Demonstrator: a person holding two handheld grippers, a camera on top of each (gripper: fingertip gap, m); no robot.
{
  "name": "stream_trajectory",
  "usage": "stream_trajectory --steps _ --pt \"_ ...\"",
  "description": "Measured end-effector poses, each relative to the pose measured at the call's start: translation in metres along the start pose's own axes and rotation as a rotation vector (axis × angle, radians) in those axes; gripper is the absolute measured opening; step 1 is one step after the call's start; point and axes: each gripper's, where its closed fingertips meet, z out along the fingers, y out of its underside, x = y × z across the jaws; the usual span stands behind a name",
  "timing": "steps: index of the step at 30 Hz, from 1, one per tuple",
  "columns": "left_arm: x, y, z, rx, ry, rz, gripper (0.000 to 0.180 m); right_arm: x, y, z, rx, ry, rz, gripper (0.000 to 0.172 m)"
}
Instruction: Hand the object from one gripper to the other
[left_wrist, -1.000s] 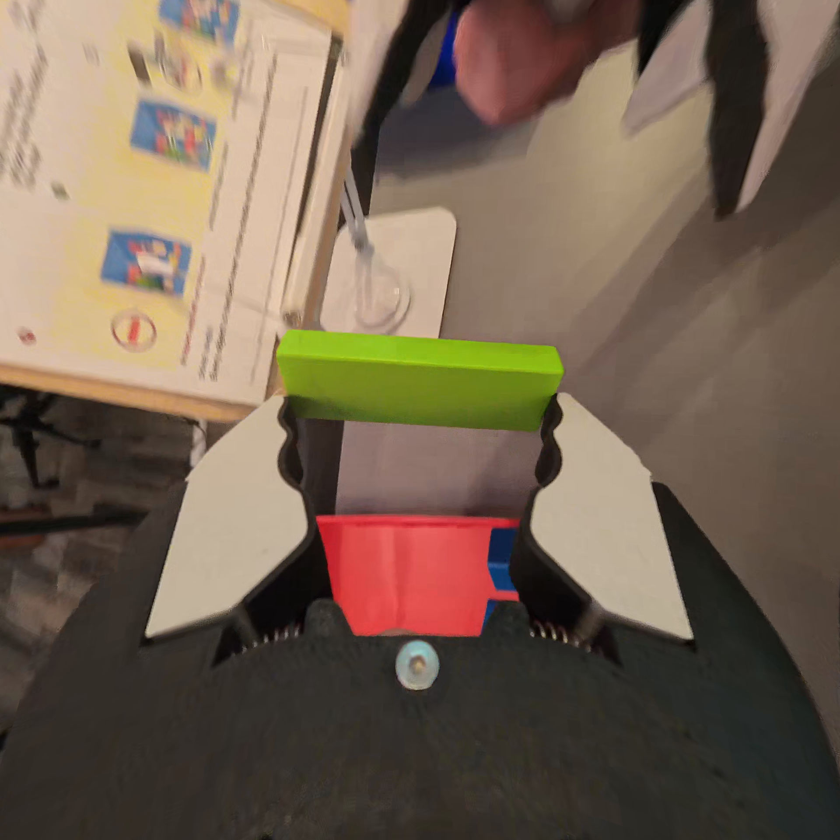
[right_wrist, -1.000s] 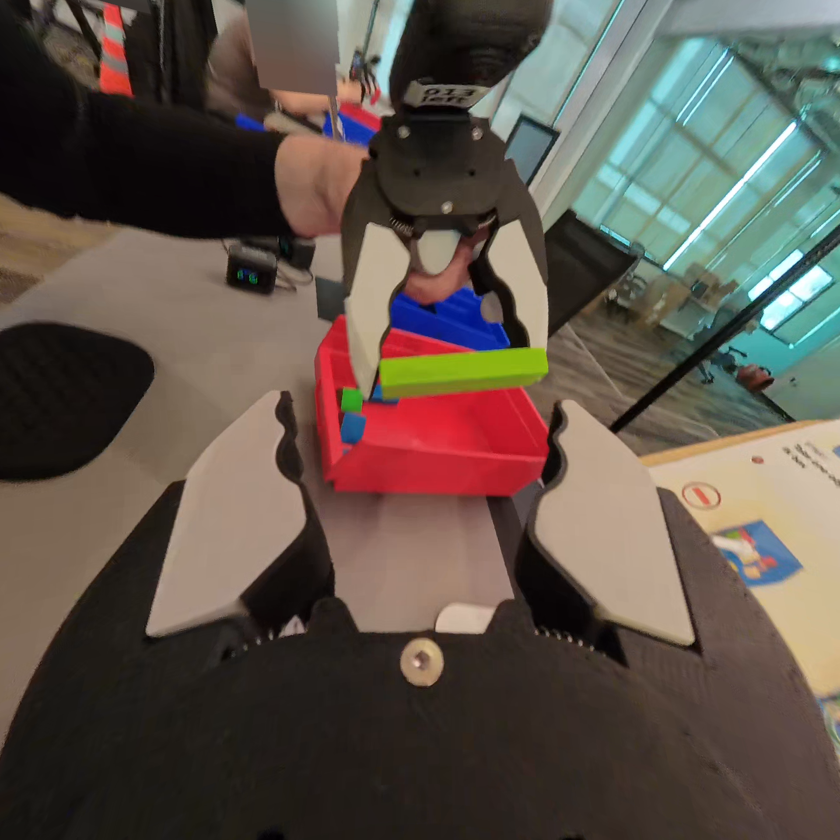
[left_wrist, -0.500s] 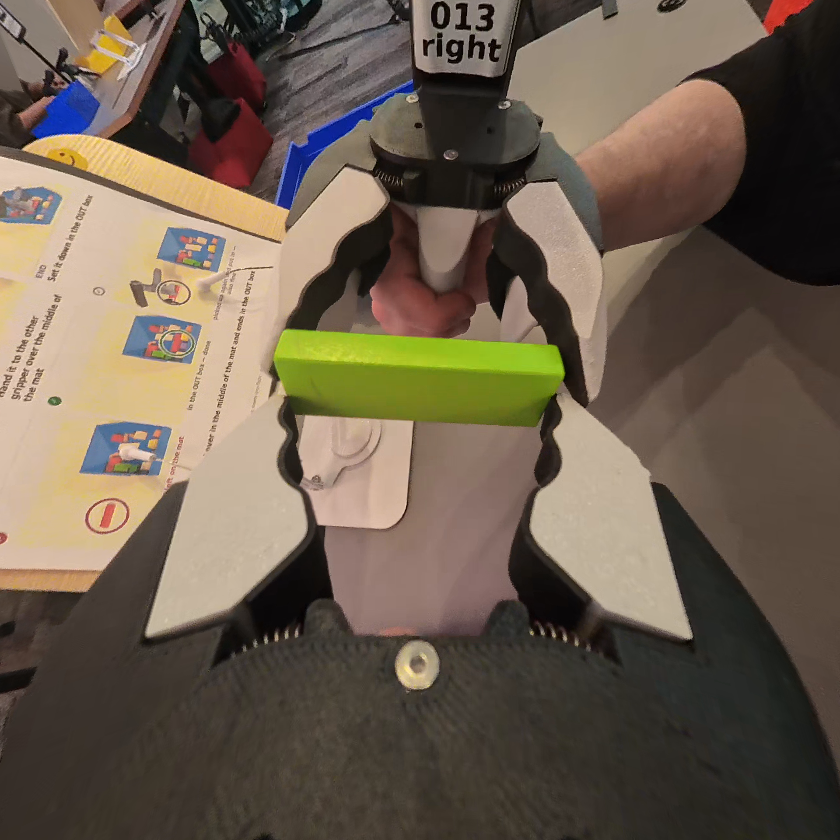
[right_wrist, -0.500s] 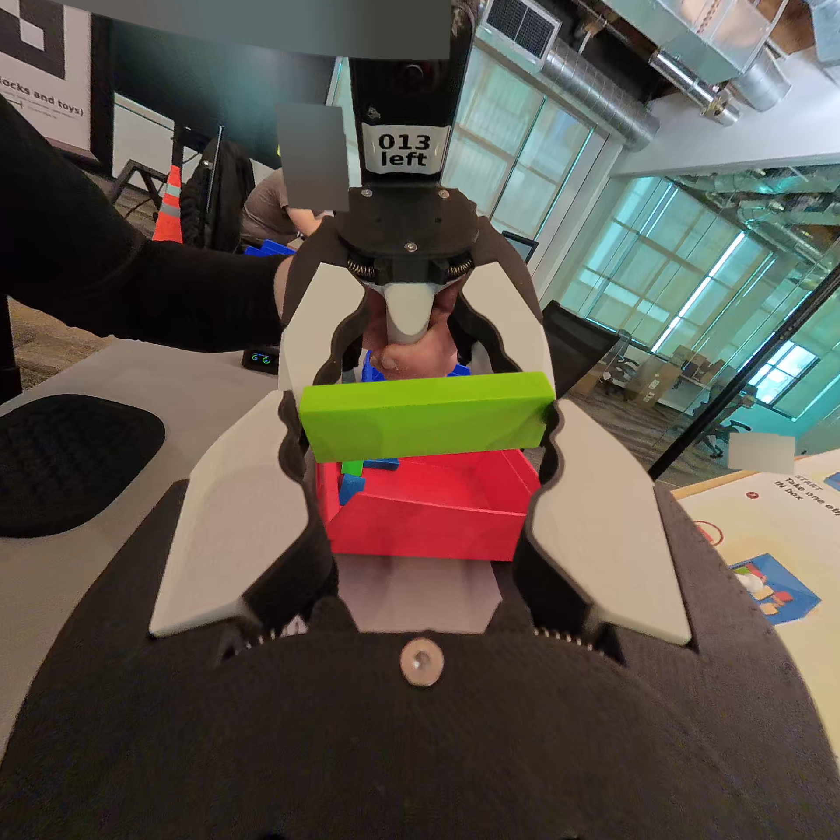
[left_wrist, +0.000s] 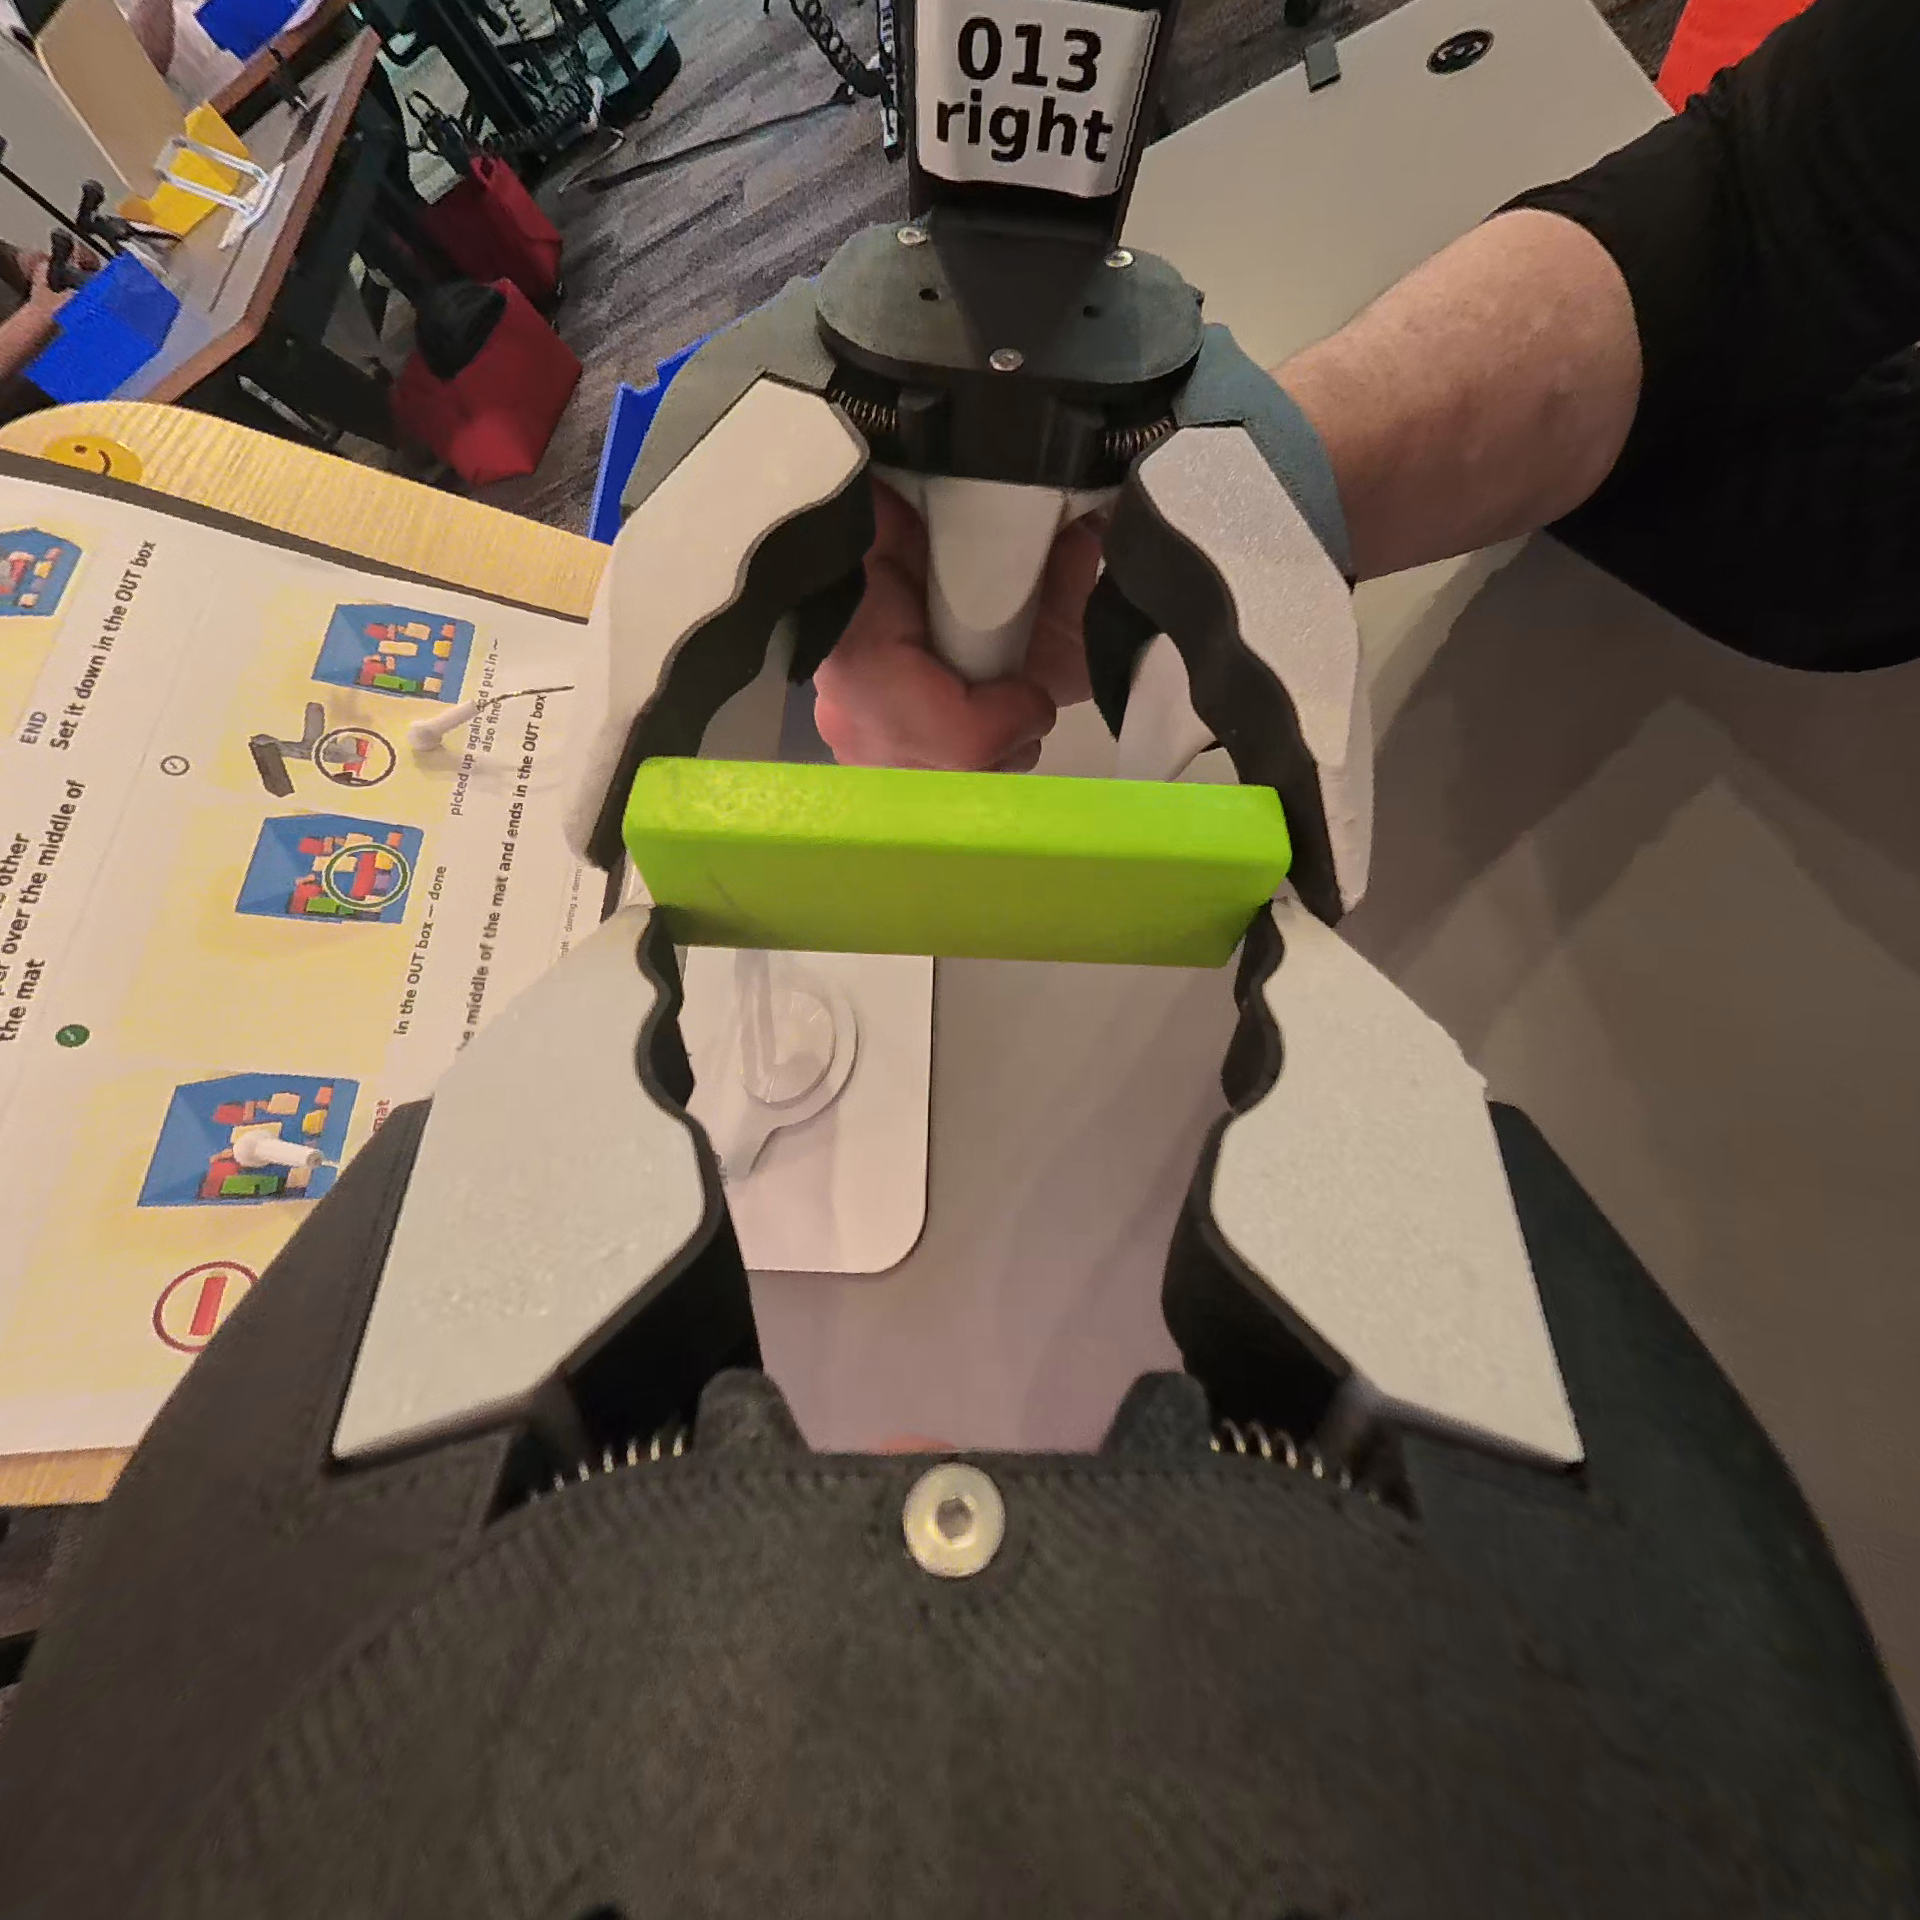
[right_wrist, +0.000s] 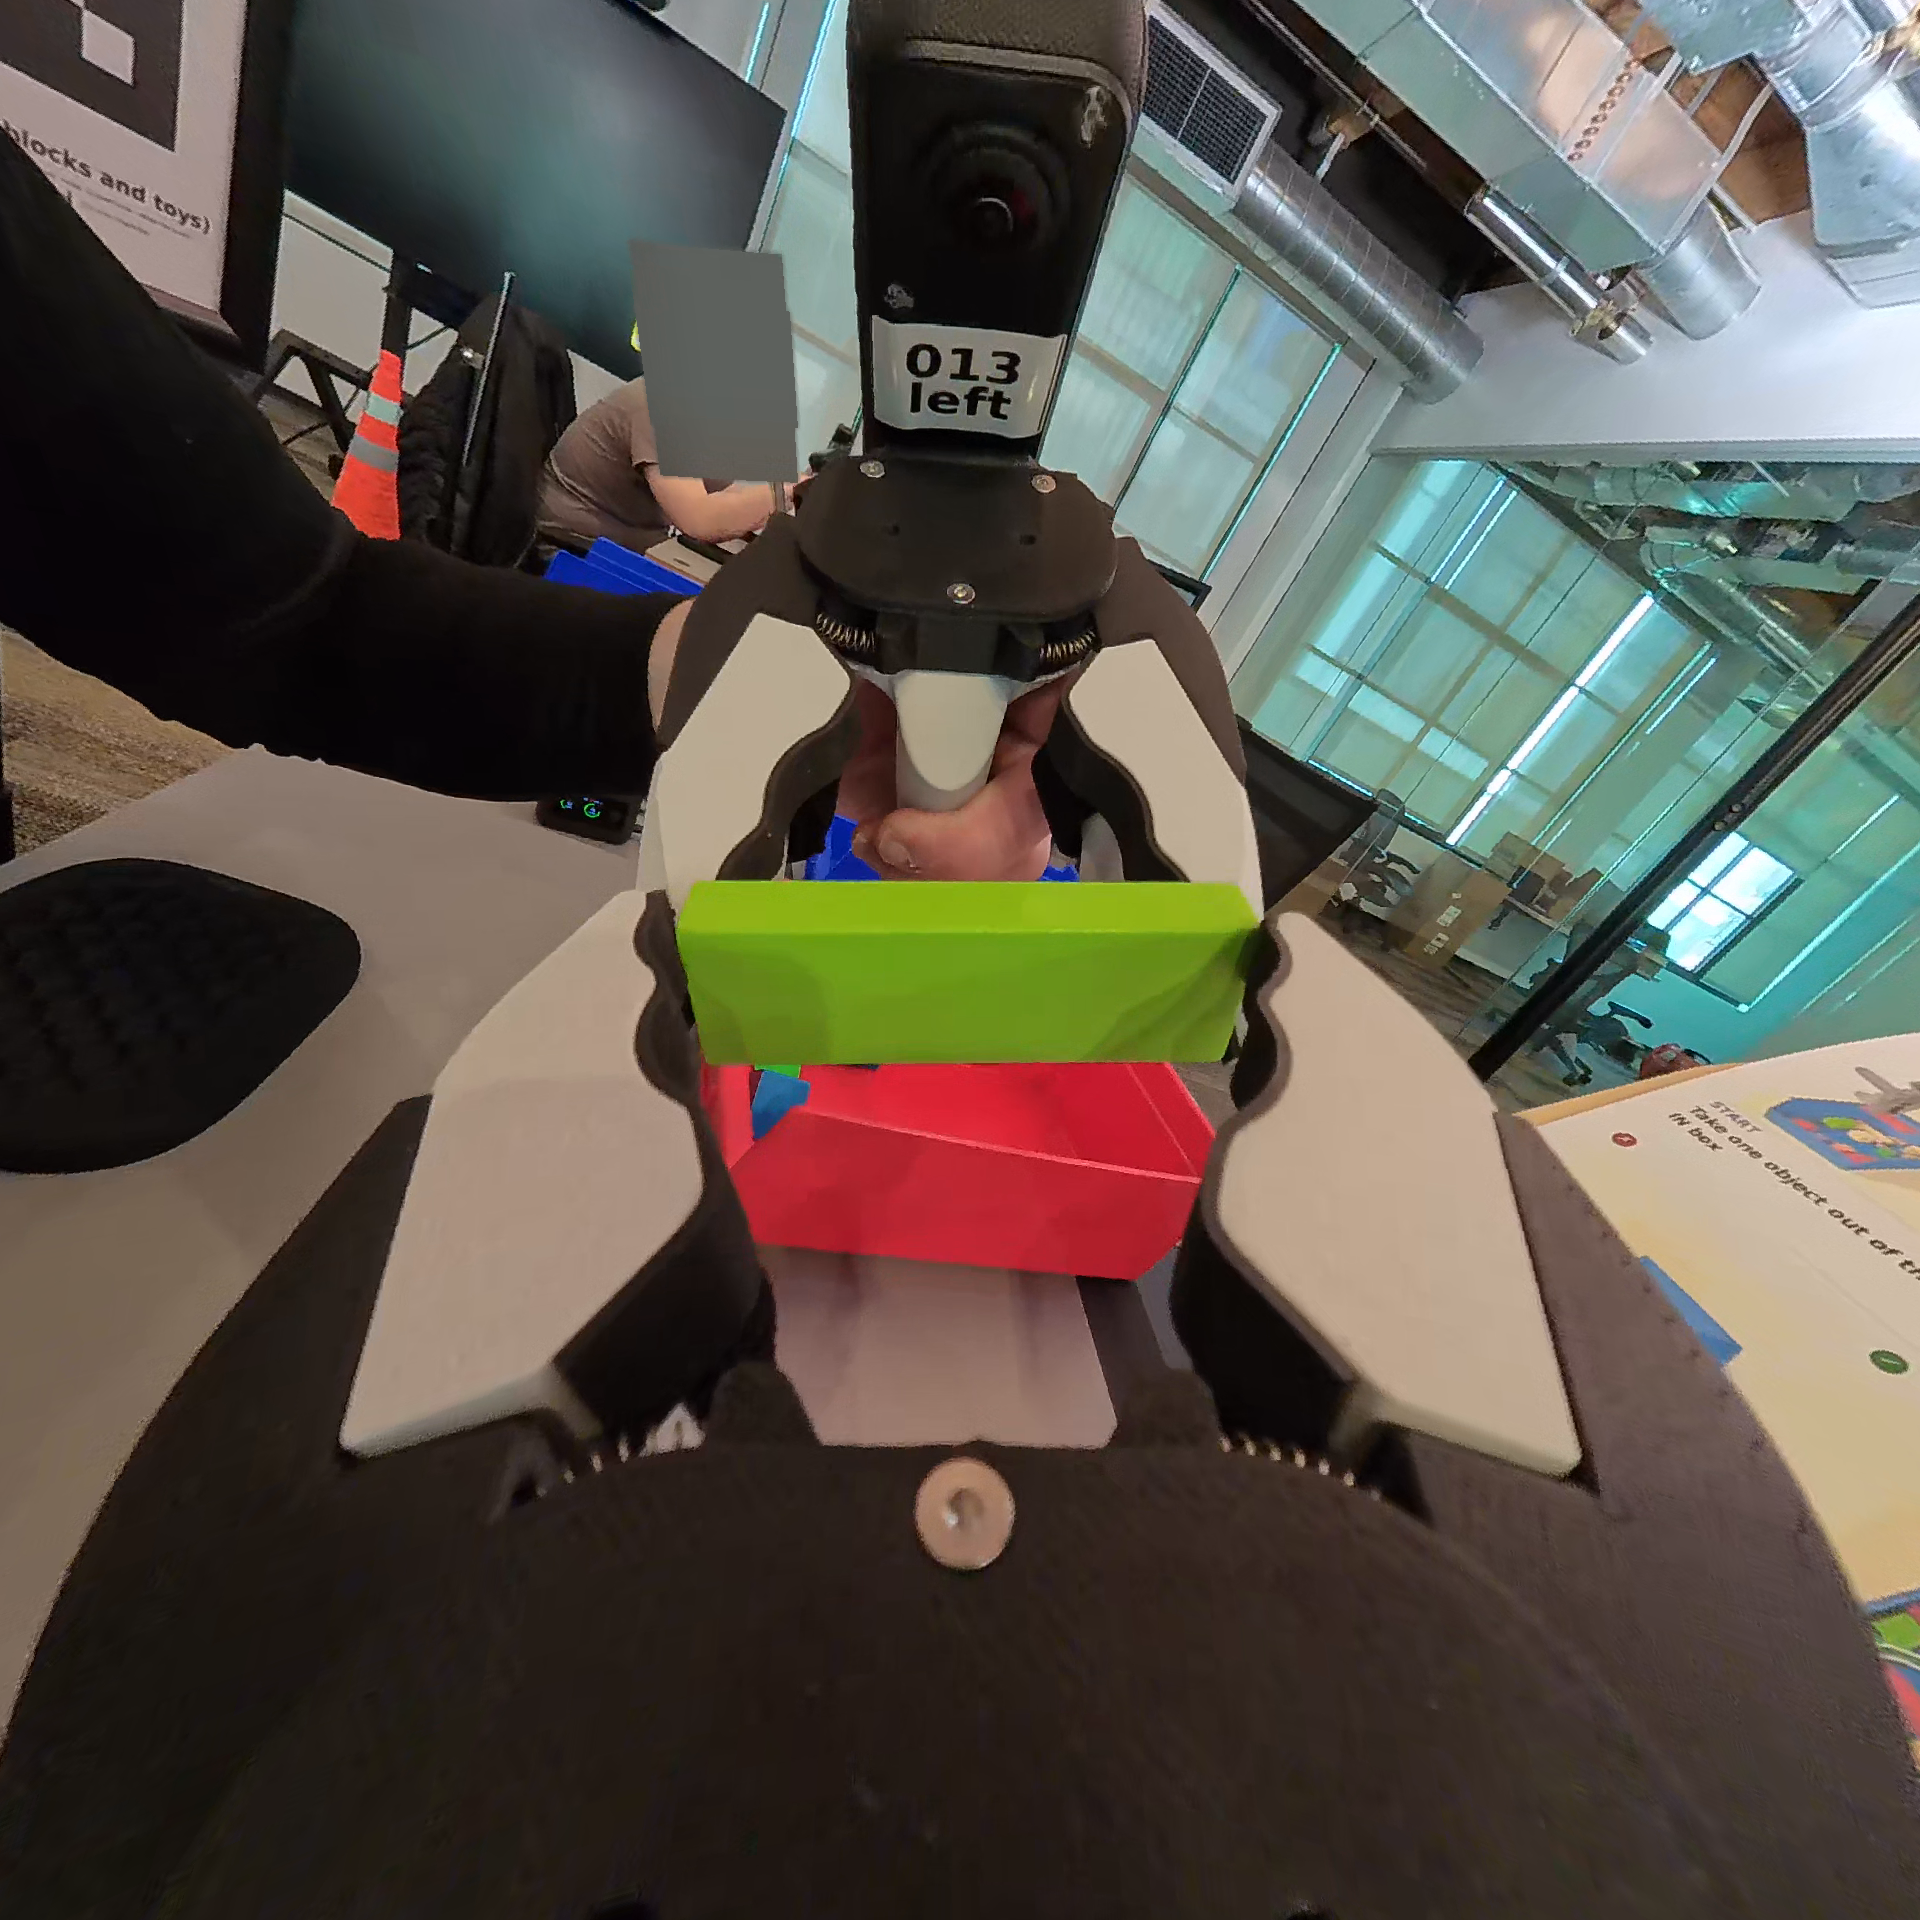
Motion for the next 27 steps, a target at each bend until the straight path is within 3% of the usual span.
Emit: stream_trajectory --steps 20,23,27 --pt "0.000 -0.018 -0.005 0.085 0.017 -0.013 0.097 0.004 -0.021 -0.011 0.089 0.005 0.064 0.100" --pt "-0.008 -0.019 -0.009 0.100 -0.018 -0.022 0.086 0.014 -0.034 -0.029 0.104 0.039 0.054 0.100" --pt "-0.012 -0.012 -0.016 0.124 -0.037 -0.056 0.069 0.038 -0.045 -0.086 -0.006 0.133 -0.012 0.100"
